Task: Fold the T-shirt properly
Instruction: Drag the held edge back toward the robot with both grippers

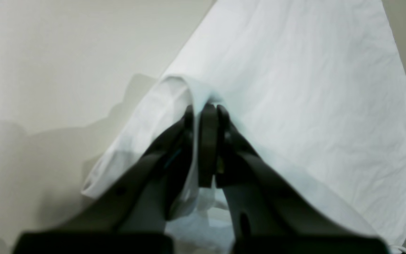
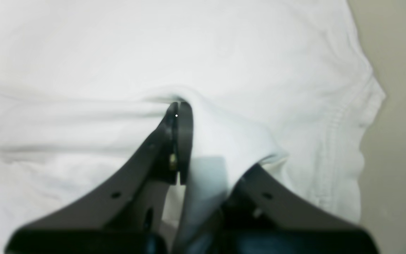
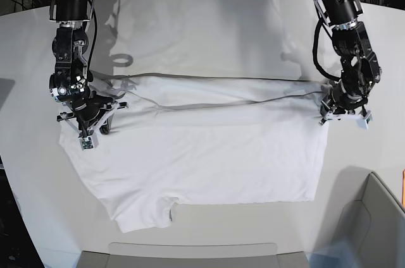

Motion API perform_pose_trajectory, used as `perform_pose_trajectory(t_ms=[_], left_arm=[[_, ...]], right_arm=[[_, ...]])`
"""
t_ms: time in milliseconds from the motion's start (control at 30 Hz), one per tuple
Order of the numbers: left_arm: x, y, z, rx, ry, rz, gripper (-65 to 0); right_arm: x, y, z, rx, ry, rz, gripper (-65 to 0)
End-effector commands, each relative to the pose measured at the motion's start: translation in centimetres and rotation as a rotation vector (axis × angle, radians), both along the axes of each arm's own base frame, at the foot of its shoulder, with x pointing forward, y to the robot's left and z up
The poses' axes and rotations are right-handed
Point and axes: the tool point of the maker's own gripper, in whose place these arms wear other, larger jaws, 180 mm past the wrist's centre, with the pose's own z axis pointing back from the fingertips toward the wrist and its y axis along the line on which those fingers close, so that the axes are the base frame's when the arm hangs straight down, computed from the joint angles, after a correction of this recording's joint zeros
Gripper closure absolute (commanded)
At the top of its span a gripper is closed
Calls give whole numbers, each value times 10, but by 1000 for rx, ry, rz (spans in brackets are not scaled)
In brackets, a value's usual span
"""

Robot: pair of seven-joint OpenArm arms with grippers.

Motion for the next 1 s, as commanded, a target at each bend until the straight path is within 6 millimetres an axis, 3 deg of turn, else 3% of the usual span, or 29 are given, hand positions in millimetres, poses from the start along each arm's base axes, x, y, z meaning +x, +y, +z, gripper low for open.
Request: perform_pose_trajectory(t_ms=[0, 33, 133, 267, 467, 600, 667, 767, 967], left_arm=[[15, 12, 22, 39, -65, 14, 0], [14, 13, 21, 39, -64, 15, 0], [14, 14, 23, 37, -69, 20, -99], [17, 15, 45, 77, -126, 9, -143], [14, 17, 79, 147, -209, -4, -143], [-2, 27, 92, 182, -238, 21, -142], [-12, 25, 91, 203, -231, 4, -119], [-22, 0, 84, 217, -208, -78, -12], [-20, -56, 68, 202, -176, -247, 0]], right_arm=[[14, -4, 21, -4, -69, -3, 0], [14, -4, 21, -3, -69, -3, -20], [13, -6, 21, 1, -70, -14, -151], [13, -5, 37, -13, -116, 0, -257], [19, -12, 98, -24, -281, -25, -267], [6, -25, 112, -37, -322, -60, -267], [-8, -25, 104, -46, -301, -60, -266], [-33, -23, 75, -48, -222, -52, -226], [-50, -22, 23, 5, -88, -90, -56]])
